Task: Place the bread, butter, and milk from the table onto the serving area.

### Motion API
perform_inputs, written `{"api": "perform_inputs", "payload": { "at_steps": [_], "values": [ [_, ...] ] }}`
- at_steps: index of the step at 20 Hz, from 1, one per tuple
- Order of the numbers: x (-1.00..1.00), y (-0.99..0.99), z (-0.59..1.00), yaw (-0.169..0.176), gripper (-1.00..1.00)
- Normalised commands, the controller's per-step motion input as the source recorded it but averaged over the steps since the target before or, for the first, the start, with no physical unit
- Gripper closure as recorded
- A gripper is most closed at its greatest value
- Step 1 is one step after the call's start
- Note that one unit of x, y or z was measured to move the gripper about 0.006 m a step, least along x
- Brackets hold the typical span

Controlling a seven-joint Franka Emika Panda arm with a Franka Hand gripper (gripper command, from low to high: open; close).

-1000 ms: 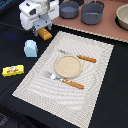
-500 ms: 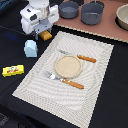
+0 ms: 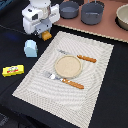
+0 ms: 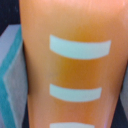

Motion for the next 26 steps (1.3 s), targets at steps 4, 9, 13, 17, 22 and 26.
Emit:
{"api": "perform_inputs", "payload": {
  "at_steps": [4,9,13,17,22,26],
  "values": [
    [0.8,-0.32,1.0,-0.043,1.0],
    [0.83,-0.31,1.0,-0.035,1.0],
    [0.89,-0.39,0.97,-0.029,1.0],
    [0.92,-0.45,0.81,-0.028,1.0],
    [0.93,-0.47,0.71,-0.029,1.0],
    [0.91,-0.5,0.66,-0.037,1.0]
  ]
}}
